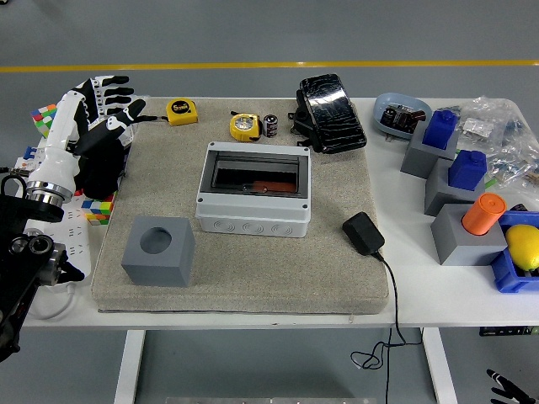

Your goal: Fetch the battery,place it into the box,close the lid of the box

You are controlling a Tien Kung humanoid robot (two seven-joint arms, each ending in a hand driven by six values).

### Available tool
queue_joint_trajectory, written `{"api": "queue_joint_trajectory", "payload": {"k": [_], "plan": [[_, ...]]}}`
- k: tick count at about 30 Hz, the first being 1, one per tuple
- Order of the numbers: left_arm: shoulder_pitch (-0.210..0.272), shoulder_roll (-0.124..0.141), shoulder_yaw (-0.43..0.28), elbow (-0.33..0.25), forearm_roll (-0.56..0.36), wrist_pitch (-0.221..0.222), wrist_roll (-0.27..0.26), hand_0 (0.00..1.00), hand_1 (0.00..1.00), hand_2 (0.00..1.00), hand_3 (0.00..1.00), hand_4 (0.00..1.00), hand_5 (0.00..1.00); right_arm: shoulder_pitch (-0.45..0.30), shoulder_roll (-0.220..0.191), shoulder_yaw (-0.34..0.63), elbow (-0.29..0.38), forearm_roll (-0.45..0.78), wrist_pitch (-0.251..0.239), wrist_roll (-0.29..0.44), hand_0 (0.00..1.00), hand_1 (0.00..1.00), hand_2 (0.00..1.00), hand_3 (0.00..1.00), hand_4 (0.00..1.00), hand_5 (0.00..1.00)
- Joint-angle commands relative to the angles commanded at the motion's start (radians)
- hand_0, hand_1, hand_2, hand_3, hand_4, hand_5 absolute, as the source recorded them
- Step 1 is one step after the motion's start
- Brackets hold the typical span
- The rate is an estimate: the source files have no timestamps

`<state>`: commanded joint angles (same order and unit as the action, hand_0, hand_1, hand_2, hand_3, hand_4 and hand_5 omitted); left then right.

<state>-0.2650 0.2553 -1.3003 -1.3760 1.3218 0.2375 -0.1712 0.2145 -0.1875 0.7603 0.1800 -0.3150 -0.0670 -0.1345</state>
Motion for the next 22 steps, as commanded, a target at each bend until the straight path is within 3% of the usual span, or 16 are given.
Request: {"api": "queue_joint_trajectory", "payload": {"k": [22], "plan": [[-0.007,-0.006,-0.014,-0.004,0.002,-0.006,0.005,0.537,0.655,0.659,0.702,0.998,0.553,0.012,-0.005,-0.014,0.0,0.012,0.001,0.002,0.643,0.693,0.684,0.562,0.929,0.492]]}}
